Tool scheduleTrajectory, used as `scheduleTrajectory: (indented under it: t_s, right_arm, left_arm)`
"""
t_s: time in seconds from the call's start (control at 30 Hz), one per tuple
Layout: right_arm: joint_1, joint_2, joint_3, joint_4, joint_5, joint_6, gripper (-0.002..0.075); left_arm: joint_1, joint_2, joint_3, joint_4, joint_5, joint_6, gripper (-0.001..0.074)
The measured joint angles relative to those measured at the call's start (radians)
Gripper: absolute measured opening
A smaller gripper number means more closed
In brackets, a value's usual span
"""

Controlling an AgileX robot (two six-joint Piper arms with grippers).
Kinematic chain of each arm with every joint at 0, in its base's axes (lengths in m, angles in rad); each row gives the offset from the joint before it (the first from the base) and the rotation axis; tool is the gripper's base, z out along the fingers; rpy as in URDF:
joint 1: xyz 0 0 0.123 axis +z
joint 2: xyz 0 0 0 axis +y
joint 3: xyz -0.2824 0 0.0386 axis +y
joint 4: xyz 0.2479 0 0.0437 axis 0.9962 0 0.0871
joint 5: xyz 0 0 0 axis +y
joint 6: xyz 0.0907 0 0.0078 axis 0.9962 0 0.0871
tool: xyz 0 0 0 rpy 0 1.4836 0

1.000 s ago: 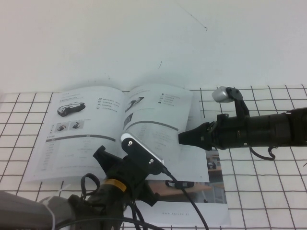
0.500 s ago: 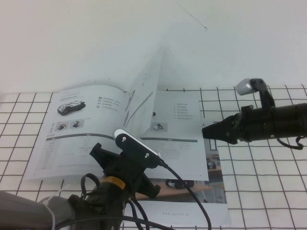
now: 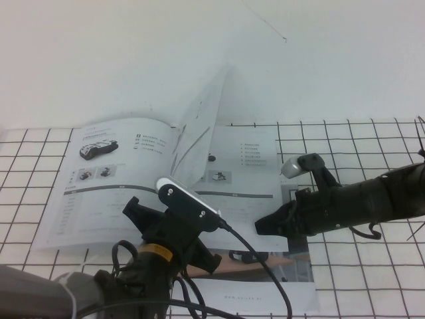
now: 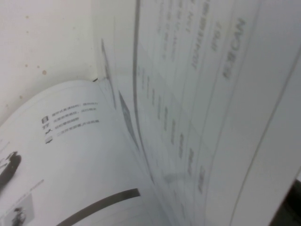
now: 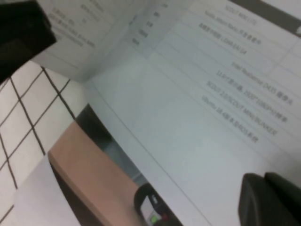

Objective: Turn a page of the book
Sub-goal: Open the closed book

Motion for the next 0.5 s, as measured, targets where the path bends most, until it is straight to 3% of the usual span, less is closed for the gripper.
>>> scheduleTrajectory:
  t_s: [0.23, 0.5]
  right_arm:
    - [0.000, 0.000, -0.008, -0.026, 0.002, 0.043, 0.0000]
    - [0.000, 0.002, -0.008, -0.028, 0.006, 0.053, -0.0001]
  left_arm:
    - [0.010, 0.000, 0.000, -0.142, -0.080, 0.082, -0.0002]
    - [0.124, 0.000, 0.000, -0.317, -0.091, 0.154, -0.0002]
